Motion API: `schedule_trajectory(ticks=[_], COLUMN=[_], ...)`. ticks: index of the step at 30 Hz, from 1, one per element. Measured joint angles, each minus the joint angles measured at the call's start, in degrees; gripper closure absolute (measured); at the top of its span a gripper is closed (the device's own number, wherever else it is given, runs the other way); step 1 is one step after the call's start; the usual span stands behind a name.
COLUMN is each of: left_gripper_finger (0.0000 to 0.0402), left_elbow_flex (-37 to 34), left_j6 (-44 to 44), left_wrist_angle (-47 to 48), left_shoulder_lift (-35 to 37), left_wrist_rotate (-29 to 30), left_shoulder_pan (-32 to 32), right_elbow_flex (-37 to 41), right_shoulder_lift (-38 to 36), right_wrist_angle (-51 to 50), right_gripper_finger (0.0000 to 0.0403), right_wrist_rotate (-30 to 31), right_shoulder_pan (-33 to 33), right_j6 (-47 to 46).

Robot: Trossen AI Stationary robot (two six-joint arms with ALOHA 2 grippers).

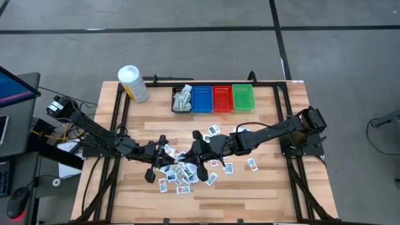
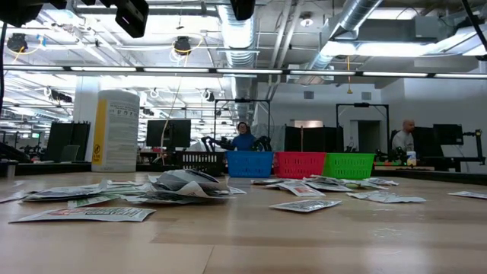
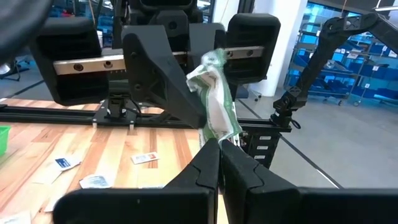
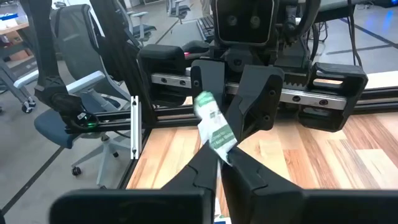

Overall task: Pick & Place First Aid Supplies
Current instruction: Put the green bandage pack in the black bin

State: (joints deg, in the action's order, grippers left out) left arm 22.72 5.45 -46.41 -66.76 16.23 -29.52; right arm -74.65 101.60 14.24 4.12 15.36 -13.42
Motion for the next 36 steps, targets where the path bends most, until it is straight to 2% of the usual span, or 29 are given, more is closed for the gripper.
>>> schedule_trajectory(ticks=[16, 36], left_gripper_finger=[0.0396, 0.0396], left_elbow_flex=[0.0, 0.0], left_j6=[0.0, 1.1], left_wrist_angle=[0.4, 0.6], left_shoulder_lift=[0.0, -0.1], left_wrist_rotate=[0.0, 0.0], left_shoulder_pan=[0.0, 0.0], right_elbow_flex=[0.0, 0.0], right_shoulder_lift=[0.0, 0.0], right_wrist_angle=[0.1, -0.3], right_gripper_finger=[0.0270, 0.0253], right_wrist_rotate=[0.0, 0.9], right_shoulder_pan=[0.4, -0.9], right_j6=[0.0, 3.3])
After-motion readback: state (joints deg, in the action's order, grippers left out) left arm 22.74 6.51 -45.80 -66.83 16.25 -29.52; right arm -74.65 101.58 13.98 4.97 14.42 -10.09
